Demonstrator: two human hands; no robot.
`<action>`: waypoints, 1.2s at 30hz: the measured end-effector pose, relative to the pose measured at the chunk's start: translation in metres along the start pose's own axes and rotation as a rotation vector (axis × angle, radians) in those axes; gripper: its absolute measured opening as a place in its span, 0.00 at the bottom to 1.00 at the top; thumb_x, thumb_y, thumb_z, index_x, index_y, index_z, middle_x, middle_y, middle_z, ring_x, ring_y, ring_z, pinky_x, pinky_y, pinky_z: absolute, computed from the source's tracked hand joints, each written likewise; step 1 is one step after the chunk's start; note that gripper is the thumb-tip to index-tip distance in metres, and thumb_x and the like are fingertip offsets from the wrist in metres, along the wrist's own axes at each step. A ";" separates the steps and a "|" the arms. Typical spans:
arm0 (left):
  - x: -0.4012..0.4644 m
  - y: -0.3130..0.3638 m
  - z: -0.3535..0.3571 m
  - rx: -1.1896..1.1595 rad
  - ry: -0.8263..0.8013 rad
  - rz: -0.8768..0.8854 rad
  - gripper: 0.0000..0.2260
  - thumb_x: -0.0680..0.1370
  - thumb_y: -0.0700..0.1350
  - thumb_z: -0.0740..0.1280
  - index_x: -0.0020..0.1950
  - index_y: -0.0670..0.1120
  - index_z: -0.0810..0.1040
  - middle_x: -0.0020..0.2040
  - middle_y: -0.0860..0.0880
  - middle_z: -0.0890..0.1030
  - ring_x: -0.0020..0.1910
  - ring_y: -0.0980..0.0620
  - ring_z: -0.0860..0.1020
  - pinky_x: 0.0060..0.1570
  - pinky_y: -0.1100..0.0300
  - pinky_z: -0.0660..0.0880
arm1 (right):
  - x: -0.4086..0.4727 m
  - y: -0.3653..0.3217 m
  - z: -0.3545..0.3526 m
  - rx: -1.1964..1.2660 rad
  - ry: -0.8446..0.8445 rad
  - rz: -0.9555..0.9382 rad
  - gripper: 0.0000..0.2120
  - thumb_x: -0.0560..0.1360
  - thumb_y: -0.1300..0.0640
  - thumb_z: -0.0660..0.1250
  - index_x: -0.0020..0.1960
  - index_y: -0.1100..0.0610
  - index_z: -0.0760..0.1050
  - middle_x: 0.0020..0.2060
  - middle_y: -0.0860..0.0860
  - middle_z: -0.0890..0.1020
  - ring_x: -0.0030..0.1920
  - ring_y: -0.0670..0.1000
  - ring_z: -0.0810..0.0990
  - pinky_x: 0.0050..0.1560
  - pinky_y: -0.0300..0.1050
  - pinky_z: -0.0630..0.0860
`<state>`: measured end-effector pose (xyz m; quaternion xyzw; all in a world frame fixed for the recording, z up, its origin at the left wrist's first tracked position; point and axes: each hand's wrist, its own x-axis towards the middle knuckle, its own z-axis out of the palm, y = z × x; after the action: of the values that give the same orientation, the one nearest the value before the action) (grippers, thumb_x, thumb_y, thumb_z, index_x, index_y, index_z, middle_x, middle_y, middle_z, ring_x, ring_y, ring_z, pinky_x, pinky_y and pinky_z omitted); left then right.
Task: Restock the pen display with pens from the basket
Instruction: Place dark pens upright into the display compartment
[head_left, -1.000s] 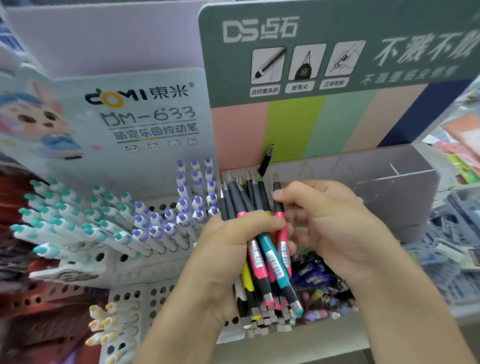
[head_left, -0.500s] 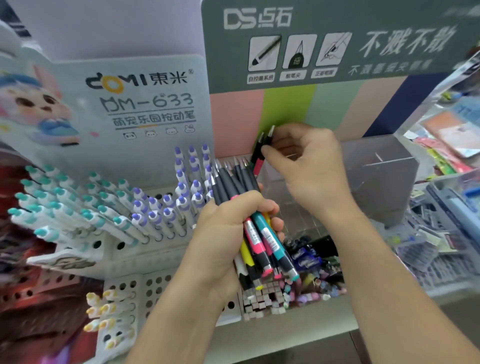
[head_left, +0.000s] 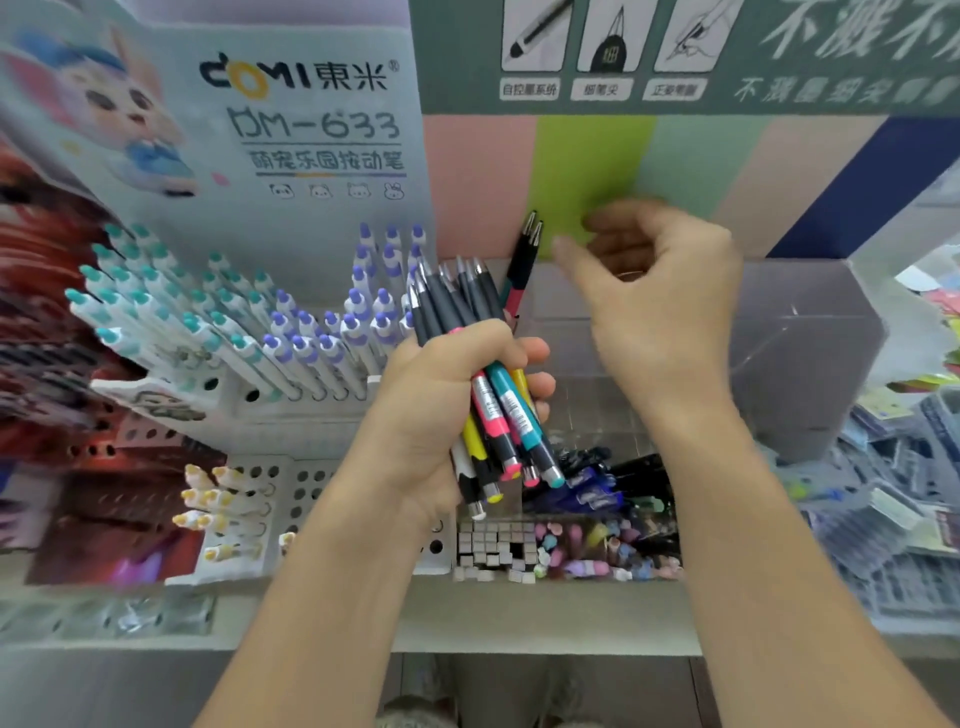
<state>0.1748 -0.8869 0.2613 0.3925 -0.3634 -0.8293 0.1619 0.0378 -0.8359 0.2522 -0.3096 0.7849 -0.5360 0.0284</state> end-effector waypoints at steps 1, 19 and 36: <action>0.000 -0.001 0.000 0.014 -0.011 -0.004 0.06 0.72 0.34 0.65 0.46 0.35 0.80 0.33 0.43 0.80 0.29 0.51 0.79 0.30 0.60 0.79 | -0.003 -0.002 -0.010 0.057 -0.034 0.055 0.07 0.73 0.50 0.76 0.45 0.53 0.85 0.33 0.44 0.83 0.32 0.42 0.77 0.38 0.40 0.76; -0.008 -0.017 -0.004 -0.170 -0.138 -0.032 0.18 0.65 0.33 0.65 0.55 0.38 0.75 0.39 0.38 0.82 0.32 0.44 0.82 0.29 0.58 0.79 | -0.018 -0.014 -0.020 0.664 -0.463 0.626 0.04 0.73 0.59 0.73 0.44 0.59 0.80 0.31 0.51 0.81 0.26 0.46 0.73 0.24 0.35 0.68; -0.010 -0.016 -0.015 -0.133 -0.071 0.000 0.13 0.72 0.31 0.67 0.54 0.42 0.75 0.36 0.43 0.80 0.26 0.51 0.76 0.27 0.59 0.76 | 0.012 -0.020 -0.011 0.561 -0.123 0.177 0.06 0.79 0.65 0.69 0.46 0.56 0.80 0.36 0.51 0.84 0.32 0.47 0.80 0.33 0.39 0.78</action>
<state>0.1928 -0.8773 0.2482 0.3511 -0.3132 -0.8649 0.1747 0.0331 -0.8372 0.2774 -0.2519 0.6268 -0.7077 0.2070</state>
